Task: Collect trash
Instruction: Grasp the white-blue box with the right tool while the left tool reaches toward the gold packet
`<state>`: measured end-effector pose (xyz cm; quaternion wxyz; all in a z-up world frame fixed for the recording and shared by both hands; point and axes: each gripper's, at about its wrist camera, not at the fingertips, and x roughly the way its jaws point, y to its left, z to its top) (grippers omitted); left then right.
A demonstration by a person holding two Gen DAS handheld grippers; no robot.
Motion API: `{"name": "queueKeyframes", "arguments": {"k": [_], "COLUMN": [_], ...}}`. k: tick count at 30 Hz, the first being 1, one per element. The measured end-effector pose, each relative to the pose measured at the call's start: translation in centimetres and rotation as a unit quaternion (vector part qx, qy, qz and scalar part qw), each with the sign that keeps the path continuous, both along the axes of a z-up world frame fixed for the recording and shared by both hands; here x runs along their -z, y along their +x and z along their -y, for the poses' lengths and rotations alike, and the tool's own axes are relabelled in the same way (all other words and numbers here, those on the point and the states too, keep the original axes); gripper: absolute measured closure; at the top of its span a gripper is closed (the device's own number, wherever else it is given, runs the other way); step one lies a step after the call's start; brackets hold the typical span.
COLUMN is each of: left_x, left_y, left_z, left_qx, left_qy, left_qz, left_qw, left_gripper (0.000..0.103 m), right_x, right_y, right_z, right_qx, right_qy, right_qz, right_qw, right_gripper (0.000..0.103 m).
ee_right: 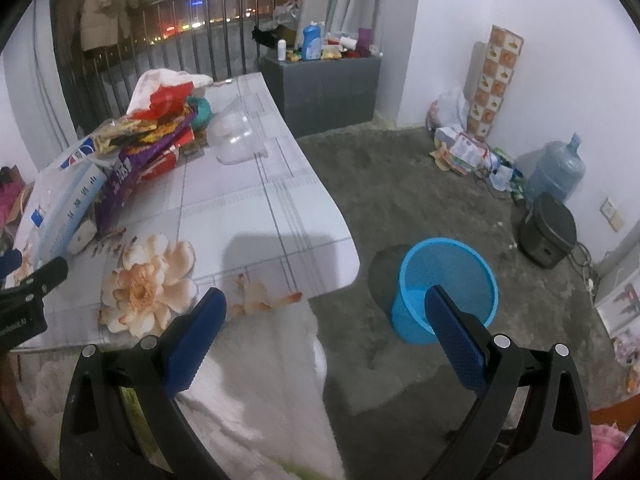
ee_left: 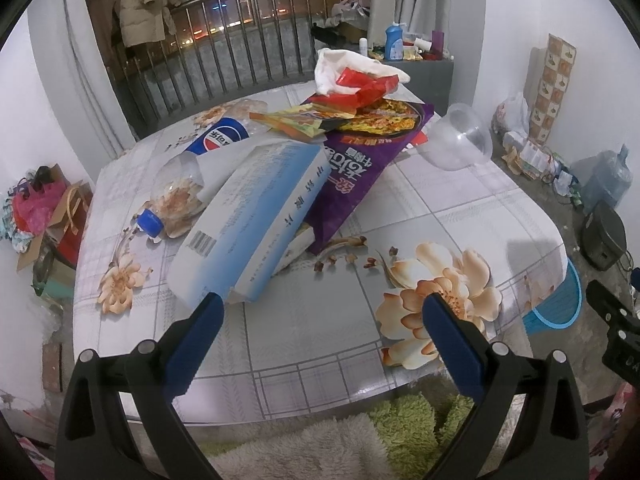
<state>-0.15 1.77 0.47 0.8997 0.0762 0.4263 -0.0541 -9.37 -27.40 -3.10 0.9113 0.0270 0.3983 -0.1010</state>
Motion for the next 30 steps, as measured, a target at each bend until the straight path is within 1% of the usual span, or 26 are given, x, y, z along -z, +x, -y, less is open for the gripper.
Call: {"name": "queueKeyframes", "arguments": {"k": [4, 6, 9, 13, 15, 17, 21, 23, 25, 26, 28, 30], "left_x": [-0.3, -0.6, -1.2, -2.2, -2.5, -2.6, -2.6, -2.4, -2.2, -2.1, -1.8, -1.7], "left_y": [0.4, 0.7, 1.4, 2.3, 2.8, 3.2, 3.3, 3.5, 3.7, 3.8, 4.0, 4.1], "left_z": [-1.1, -2.2, -4.3, -7.0, -8.0, -9.0, -10.4, -10.7, -10.9, -10.9, -11.2, -11.5], "left_qx": [0.0, -0.009, -0.023, -0.027, -0.019, -0.001, 0.036, 0.052, 0.058, 0.063, 0.071, 0.073], "left_qy": [-0.007, -0.006, -0.017, -0.026, -0.03, -0.04, -0.081, -0.108, -0.12, -0.125, -0.138, -0.146], "left_qz": [0.001, 0.007, 0.018, 0.042, 0.046, 0.049, 0.056, 0.044, 0.033, 0.03, 0.03, 0.033], "left_qw": [1.0, 0.9999, 0.9994, 0.9984, 0.9983, 0.998, 0.9945, 0.9918, 0.9905, 0.9897, 0.9875, 0.986], "left_gripper": [0.006, 0.006, 0.006, 0.006, 0.006, 0.006, 0.006, 0.006, 0.006, 0.006, 0.006, 0.006], "right_x": [-0.5, -1.0, -1.9, -3.0, -3.4, -3.7, -3.6, -3.3, -3.2, -3.2, -3.2, -3.0], "right_y": [-0.1, 0.3, 0.5, 1.3, 1.5, 1.9, 2.8, 3.2, 3.7, 3.9, 4.3, 5.3], "right_z": [-0.2, -0.9, -1.6, -2.5, -2.8, -3.2, -4.5, -5.2, -6.0, -6.3, -7.0, -7.6], "right_qx": [-0.007, -0.017, -0.039, -0.071, -0.077, -0.089, -0.12, -0.135, -0.152, -0.161, -0.178, -0.198], "right_qy": [-0.009, -0.021, -0.017, 0.016, 0.034, 0.052, 0.084, 0.098, 0.112, 0.117, 0.133, 0.165], "right_qz": [0.023, 0.038, 0.059, 0.091, 0.106, 0.115, 0.11, 0.101, 0.094, 0.091, 0.085, 0.073], "right_qw": [1.0, 0.999, 0.997, 0.993, 0.991, 0.988, 0.983, 0.981, 0.977, 0.976, 0.971, 0.964], "right_gripper": [0.008, 0.008, 0.008, 0.008, 0.008, 0.008, 0.008, 0.008, 0.008, 0.01, 0.018, 0.024]}}
